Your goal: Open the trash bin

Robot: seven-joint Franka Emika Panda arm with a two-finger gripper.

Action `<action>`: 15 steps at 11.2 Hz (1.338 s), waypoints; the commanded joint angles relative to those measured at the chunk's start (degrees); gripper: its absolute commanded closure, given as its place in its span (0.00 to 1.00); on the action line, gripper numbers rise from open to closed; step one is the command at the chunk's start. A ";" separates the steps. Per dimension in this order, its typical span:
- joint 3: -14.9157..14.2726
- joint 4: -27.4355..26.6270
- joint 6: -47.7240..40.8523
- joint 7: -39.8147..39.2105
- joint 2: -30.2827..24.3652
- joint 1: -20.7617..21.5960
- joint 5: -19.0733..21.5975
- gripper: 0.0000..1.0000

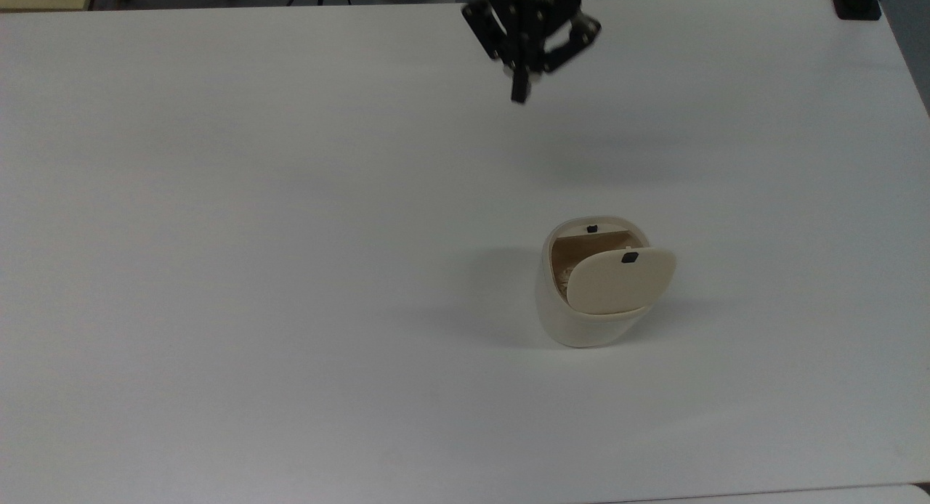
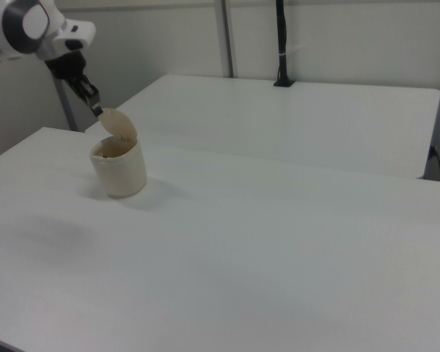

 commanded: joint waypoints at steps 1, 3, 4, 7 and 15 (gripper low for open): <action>-5.29 -2.49 -8.64 -12.73 -7.58 -1.58 5.85 1.00; -9.95 -2.40 -12.60 -18.71 -9.08 -1.67 7.35 1.00; -11.46 -2.49 -13.22 -21.34 -9.09 -1.76 7.88 1.00; -11.65 -2.93 -13.23 -30.92 -8.56 -4.13 7.88 0.97; -11.65 -2.84 -13.05 -32.71 -7.95 -3.87 7.79 0.00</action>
